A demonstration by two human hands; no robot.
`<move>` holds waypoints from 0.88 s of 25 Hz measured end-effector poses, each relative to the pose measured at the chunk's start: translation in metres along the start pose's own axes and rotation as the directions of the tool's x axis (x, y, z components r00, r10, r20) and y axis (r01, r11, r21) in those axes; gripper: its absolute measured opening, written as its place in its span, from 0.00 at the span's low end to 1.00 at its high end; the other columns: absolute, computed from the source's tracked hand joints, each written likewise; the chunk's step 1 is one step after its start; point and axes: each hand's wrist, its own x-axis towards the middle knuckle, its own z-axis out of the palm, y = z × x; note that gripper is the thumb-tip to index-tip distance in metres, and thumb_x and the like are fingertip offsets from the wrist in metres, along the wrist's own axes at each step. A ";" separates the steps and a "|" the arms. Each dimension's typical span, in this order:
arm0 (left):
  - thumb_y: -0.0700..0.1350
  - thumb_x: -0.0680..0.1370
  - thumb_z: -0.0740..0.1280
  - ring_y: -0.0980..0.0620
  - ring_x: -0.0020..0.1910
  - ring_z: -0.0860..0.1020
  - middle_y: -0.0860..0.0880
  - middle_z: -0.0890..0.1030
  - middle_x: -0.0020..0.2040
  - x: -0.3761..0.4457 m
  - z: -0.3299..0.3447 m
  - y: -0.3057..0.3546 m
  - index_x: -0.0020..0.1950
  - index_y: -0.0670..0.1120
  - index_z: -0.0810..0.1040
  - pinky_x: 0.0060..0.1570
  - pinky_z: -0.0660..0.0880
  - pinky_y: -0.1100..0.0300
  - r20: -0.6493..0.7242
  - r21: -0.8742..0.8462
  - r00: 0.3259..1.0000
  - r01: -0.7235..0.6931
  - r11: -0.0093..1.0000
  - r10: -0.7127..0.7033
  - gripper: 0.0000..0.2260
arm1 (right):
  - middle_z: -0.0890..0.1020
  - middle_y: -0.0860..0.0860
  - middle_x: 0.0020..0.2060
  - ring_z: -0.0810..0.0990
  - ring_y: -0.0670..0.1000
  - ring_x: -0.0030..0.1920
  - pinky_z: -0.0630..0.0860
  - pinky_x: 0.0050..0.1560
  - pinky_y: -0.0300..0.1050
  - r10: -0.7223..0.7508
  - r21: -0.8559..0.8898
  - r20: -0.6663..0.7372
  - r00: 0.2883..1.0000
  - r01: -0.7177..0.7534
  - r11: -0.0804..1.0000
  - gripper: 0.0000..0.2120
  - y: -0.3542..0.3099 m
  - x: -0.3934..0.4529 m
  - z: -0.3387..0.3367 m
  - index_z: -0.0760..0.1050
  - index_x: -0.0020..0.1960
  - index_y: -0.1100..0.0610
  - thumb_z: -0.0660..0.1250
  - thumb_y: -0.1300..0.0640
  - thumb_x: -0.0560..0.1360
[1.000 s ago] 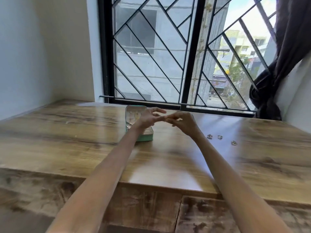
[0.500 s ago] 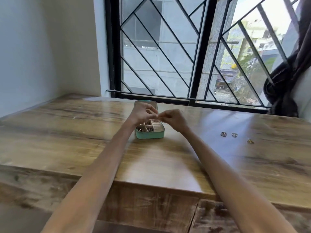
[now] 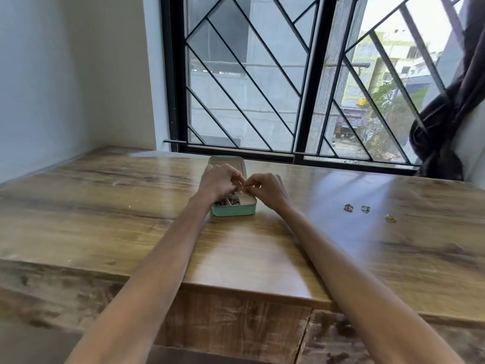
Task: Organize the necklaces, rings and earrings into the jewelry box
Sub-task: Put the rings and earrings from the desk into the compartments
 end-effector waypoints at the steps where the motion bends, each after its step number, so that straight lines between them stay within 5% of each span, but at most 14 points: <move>1: 0.45 0.73 0.70 0.54 0.49 0.80 0.54 0.85 0.46 0.000 0.000 0.001 0.51 0.56 0.83 0.61 0.64 0.55 -0.014 0.032 1.000 -0.012 0.999 0.012 0.10 | 0.86 0.52 0.39 0.76 0.41 0.37 0.69 0.38 0.30 0.002 0.002 0.009 1.000 -0.002 1.000 0.06 0.001 0.000 0.001 0.85 0.45 0.55 0.73 0.60 0.68; 6: 0.44 0.74 0.68 0.56 0.50 0.80 0.56 0.84 0.45 -0.003 0.000 0.004 0.51 0.56 0.83 0.63 0.60 0.53 -0.006 0.105 0.999 -0.036 0.994 0.037 0.09 | 0.85 0.54 0.40 0.75 0.46 0.38 0.71 0.42 0.42 -0.026 -0.028 0.053 0.998 0.027 0.999 0.04 -0.002 0.001 -0.002 0.84 0.43 0.56 0.73 0.60 0.69; 13: 0.42 0.73 0.68 0.52 0.61 0.71 0.55 0.78 0.58 -0.006 -0.003 0.007 0.49 0.56 0.83 0.58 0.60 0.54 0.005 0.260 0.998 -0.060 0.964 0.061 0.11 | 0.81 0.56 0.43 0.74 0.53 0.47 0.71 0.49 0.45 -0.103 -0.098 0.100 0.990 0.112 0.989 0.12 -0.002 -0.003 -0.007 0.84 0.46 0.56 0.63 0.66 0.72; 22: 0.46 0.73 0.65 0.51 0.60 0.69 0.56 0.78 0.57 -0.006 -0.001 0.007 0.45 0.54 0.85 0.58 0.60 0.53 0.032 0.305 0.999 -0.043 0.951 0.035 0.09 | 0.79 0.50 0.47 0.71 0.51 0.52 0.73 0.55 0.52 -0.049 -0.146 0.142 0.989 0.070 0.987 0.16 -0.007 -0.009 -0.009 0.84 0.48 0.52 0.60 0.66 0.73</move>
